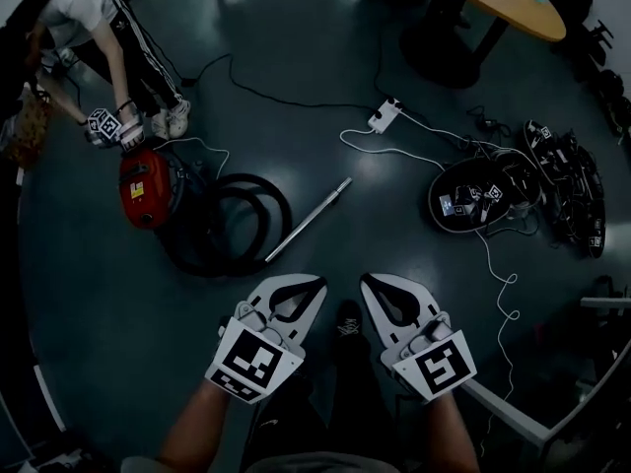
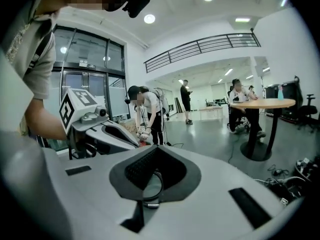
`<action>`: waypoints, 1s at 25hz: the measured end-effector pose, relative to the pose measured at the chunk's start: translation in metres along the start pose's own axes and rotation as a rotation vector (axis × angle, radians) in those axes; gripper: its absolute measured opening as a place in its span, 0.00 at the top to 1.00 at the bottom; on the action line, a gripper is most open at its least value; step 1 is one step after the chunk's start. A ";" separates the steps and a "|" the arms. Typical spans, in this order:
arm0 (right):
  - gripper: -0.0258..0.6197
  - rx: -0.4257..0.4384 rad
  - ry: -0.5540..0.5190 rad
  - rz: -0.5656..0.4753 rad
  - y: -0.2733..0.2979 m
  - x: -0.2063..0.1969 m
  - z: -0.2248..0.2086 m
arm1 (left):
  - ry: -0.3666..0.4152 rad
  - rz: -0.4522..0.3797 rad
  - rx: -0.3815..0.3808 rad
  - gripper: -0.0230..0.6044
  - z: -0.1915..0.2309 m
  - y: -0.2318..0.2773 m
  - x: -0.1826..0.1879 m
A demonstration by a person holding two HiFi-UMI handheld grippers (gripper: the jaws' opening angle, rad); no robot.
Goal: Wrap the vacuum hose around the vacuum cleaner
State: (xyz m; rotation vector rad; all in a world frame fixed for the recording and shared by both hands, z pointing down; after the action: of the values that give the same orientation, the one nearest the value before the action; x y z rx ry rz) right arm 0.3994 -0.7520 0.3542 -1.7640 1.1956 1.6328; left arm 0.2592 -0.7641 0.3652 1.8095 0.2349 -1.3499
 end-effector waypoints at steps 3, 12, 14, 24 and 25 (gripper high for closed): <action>0.95 -0.056 0.011 -0.024 -0.021 0.024 0.031 | -0.003 -0.029 -0.015 0.95 -0.007 -0.033 0.018; 0.95 -0.205 0.006 -0.112 -0.079 0.095 0.140 | 0.019 -0.188 -0.067 0.95 -0.043 -0.135 0.077; 0.95 -0.215 -0.018 -0.130 -0.088 0.104 0.161 | 0.041 -0.209 -0.072 0.95 -0.054 -0.155 0.083; 0.95 -0.238 -0.101 -0.172 -0.119 0.135 0.238 | 0.106 -0.292 -0.072 0.95 -0.089 -0.229 0.102; 0.95 -0.240 -0.103 -0.174 -0.120 0.136 0.241 | 0.114 -0.298 -0.070 0.95 -0.091 -0.233 0.104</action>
State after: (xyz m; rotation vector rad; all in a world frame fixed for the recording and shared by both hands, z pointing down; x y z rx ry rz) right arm 0.3524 -0.5346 0.1502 -1.8417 0.8035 1.7977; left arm 0.2269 -0.5865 0.1631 1.8458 0.6256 -1.4210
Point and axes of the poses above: the fingertips, and each gripper's own axes: y forward along the fingers, z to its left, x out of its top, the point moved 7 cm from there along -y, backward along the fingers, and after that the axes turned 14 degrees about x, right-handed, at the moved point
